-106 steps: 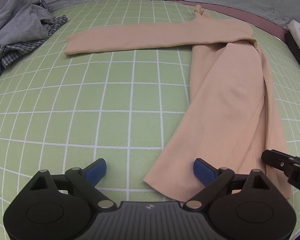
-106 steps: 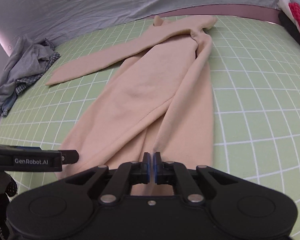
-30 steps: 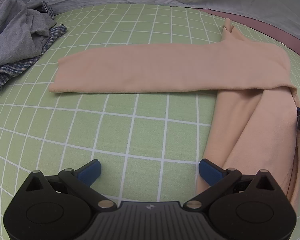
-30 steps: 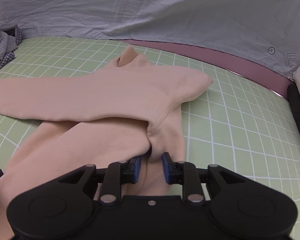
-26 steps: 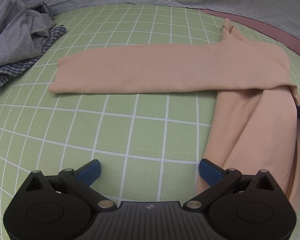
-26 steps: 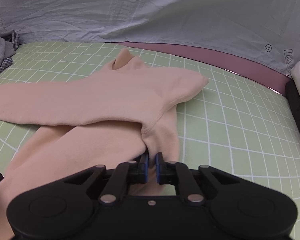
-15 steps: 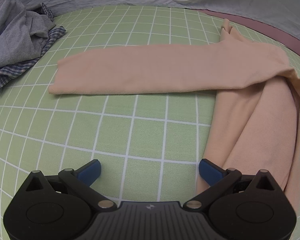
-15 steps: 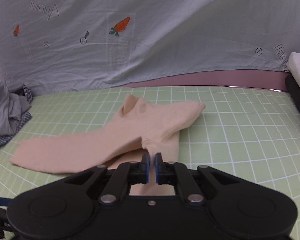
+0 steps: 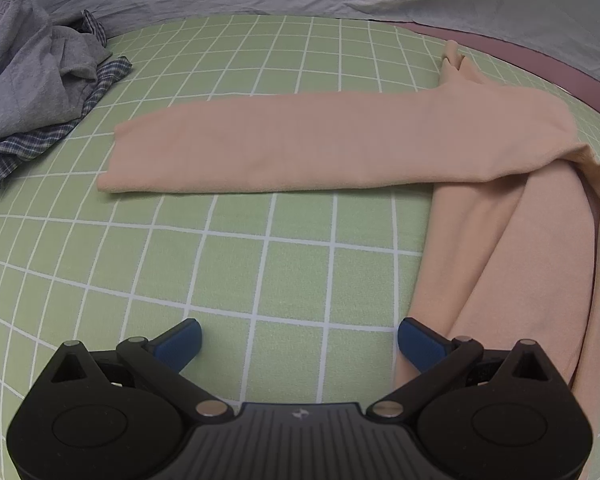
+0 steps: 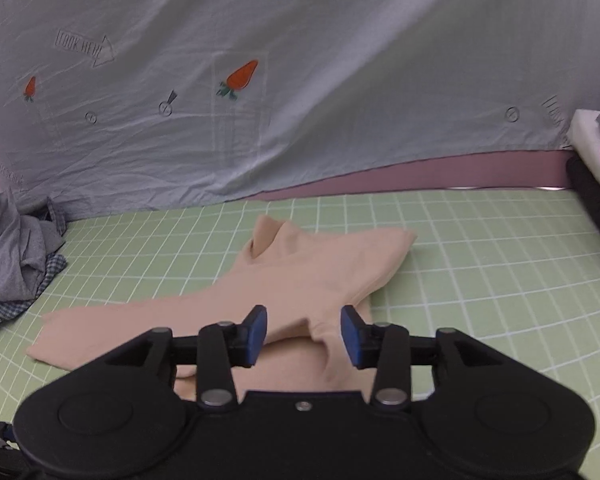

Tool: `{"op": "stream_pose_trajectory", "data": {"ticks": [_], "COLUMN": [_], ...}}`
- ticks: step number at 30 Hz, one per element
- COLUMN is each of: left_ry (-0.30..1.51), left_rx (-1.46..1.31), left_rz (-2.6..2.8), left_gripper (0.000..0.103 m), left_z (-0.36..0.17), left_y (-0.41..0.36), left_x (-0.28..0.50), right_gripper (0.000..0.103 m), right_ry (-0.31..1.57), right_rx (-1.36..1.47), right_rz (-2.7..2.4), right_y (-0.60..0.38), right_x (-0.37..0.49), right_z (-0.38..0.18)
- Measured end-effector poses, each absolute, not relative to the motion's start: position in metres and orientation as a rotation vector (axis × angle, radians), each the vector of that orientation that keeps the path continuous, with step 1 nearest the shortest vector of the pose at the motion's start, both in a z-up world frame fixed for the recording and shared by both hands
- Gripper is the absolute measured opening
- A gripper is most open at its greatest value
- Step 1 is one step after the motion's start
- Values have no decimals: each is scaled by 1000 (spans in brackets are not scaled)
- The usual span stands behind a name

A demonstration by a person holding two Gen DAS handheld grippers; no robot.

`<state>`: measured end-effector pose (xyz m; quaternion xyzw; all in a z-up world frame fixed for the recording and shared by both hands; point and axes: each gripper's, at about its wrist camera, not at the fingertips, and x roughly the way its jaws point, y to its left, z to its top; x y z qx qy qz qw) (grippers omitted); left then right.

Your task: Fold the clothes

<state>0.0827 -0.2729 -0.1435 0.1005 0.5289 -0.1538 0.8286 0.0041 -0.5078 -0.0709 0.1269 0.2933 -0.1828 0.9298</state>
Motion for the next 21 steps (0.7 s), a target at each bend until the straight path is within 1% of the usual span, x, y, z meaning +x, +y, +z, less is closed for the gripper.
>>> {"op": "stream_pose_trajectory", "data": {"ticks": [1,3,4,5,7,8,9,10,11,14,18,21], "left_ry": [1122,1120,1119,1119,1117,1116,1115,1114,1113,1114,1124,1138], "left_rx": [215,217,218,219,218,218,218,218,218,224,223,215], "left_rz": [-327,-326,-326,-326,-324,-323,-322,-321,-321,-318,-316,-302], "left_gripper": [103,103,103,103,103,103,103,103,103,103,103,103], "left_z": [-144,-144,-144,-144,-144,-144,-144,-144,-144,-144,-144,-143], "left_y": [-273,-273,-272,-272,-271,-271,-271,-271,-271,-270,-266,-262], "left_x": [83,83,83,83,83,83,83,83,82,83,86,89], "right_gripper": [49,79,82,82,87,95,99,99,102,102,102,102], "right_ry": [601,613,641,668,726,757,782,800,824,883,830,748], "right_rx": [262,266,267,268,262,244,221,197,175,92,112,177], "right_rz": [-420,-500,-521,-542,-572,-565,-556,-533,-489,-392,-403,-466], "right_y": [-513,-523,-527,-531,-537,-534,-528,-521,-514,-489,-490,-505], "right_x": [2,0,2,4,10,14,19,24,29,42,33,19], "right_z": [-72,-78,-85,-92,-107,-113,-118,-122,-127,-142,-125,-107]}}
